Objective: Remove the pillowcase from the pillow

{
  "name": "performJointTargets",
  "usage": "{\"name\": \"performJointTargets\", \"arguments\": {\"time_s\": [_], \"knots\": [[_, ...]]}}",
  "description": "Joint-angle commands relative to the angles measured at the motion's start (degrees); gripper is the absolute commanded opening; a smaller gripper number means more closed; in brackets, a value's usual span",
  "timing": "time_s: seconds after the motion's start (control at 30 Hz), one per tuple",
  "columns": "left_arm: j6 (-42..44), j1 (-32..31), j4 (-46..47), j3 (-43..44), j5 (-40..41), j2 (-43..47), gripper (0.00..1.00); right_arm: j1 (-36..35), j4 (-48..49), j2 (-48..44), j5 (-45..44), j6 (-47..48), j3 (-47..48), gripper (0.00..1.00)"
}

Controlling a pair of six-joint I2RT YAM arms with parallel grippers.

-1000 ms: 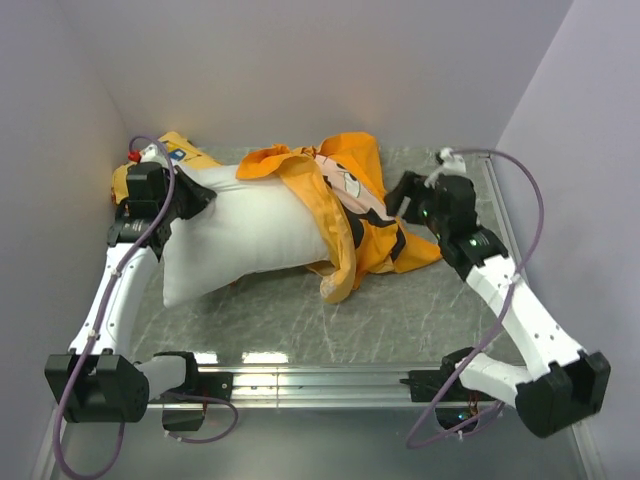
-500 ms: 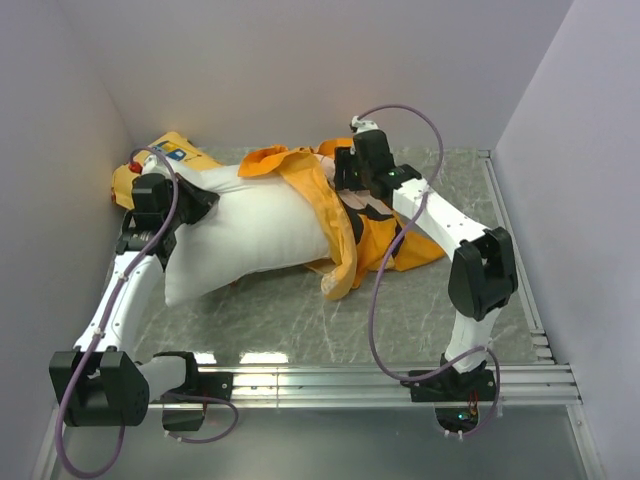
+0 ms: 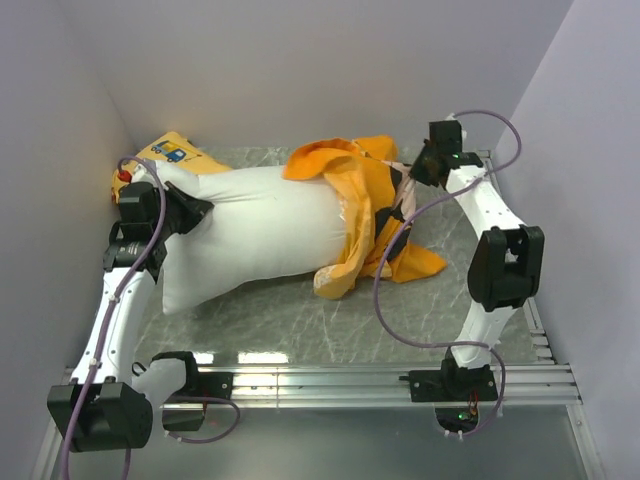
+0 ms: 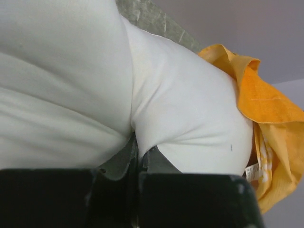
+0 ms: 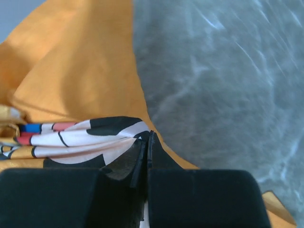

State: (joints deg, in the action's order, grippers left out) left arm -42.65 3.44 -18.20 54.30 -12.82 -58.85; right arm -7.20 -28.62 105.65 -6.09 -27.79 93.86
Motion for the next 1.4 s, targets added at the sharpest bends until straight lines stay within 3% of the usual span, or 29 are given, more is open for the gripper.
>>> {"name": "performJointTargets", "arguments": {"time_s": [0.0, 0.1, 0.17, 0.2, 0.3, 0.47, 0.67, 0.83, 0.97, 1.07, 1.13, 1.17, 1.23, 1.27, 1.37], "knots": [[1.17, 4.12, -1.85, 1.51, 8.53, 1.46, 0.0, 6.5, 1.54, -5.0, -5.43, -3.06, -3.15, 0.0], [0.64, 4.2, -0.26, 1.59, 6.76, 0.49, 0.0, 4.05, 3.56, -7.46, -0.69, -1.92, -5.62, 0.02], [0.82, 4.2, 0.26, 1.94, 4.83, -0.73, 0.0, 1.06, 3.31, -10.79, -2.25, 0.0, -7.37, 0.3], [0.9, 4.12, 0.27, 2.38, 4.56, -1.09, 0.0, -0.52, 3.14, -12.38, -4.09, 0.8, -8.34, 0.55], [0.82, 3.94, 0.09, 3.44, 4.47, -1.97, 0.01, -6.32, 5.23, -21.13, -9.36, 1.25, -15.18, 0.76], [0.73, 3.5, 0.26, 4.14, 5.17, -2.41, 0.06, -12.21, 14.01, -40.73, -7.19, -4.89, -38.19, 0.8], [1.17, 2.62, 0.0, 5.46, 5.26, -3.11, 0.2, -23.8, 21.06, -53.77, -12.18, -13.41, -59.57, 0.8], [2.31, 0.52, -0.61, 7.22, 7.72, -2.5, 0.27, -30.94, 28.16, -54.06, -13.17, -18.69, -68.54, 0.81], [3.8, -1.24, -1.4, 8.54, 8.43, -2.93, 0.31, -31.65, 36.17, -45.83, -12.62, -19.05, -69.17, 0.82], [6.35, -2.73, -2.89, 10.82, 8.16, -4.25, 0.38, -31.73, 36.71, -40.26, -15.26, -18.44, -65.66, 0.76], [7.84, -3.09, -4.65, 13.19, 8.77, -5.13, 0.47, -31.73, 37.85, -39.99, -17.46, -17.74, -64.43, 0.62], [9.33, -5.18, -4.92, 14.5, 9.3, -5.31, 0.5, -31.82, 37.68, -40.25, -18.77, -17.3, -63.81, 0.35], [11.09, -6.34, -6.14, 16.35, 9.13, -6.53, 0.6, -31.73, 34.88, -40.61, -19.84, -15.98, -59.96, 0.05], [13.02, -8.0, -7.11, 18.88, 9.74, -7.15, 0.63, -31.73, 31.12, -41.39, -19.93, -15.11, -58.02, 0.0], [17.32, -13.78, -10.62, 24.42, 12.63, -9.0, 0.71, -32.96, 25.21, -45.85, -19.66, -10.72, -50.2, 0.0]]}}
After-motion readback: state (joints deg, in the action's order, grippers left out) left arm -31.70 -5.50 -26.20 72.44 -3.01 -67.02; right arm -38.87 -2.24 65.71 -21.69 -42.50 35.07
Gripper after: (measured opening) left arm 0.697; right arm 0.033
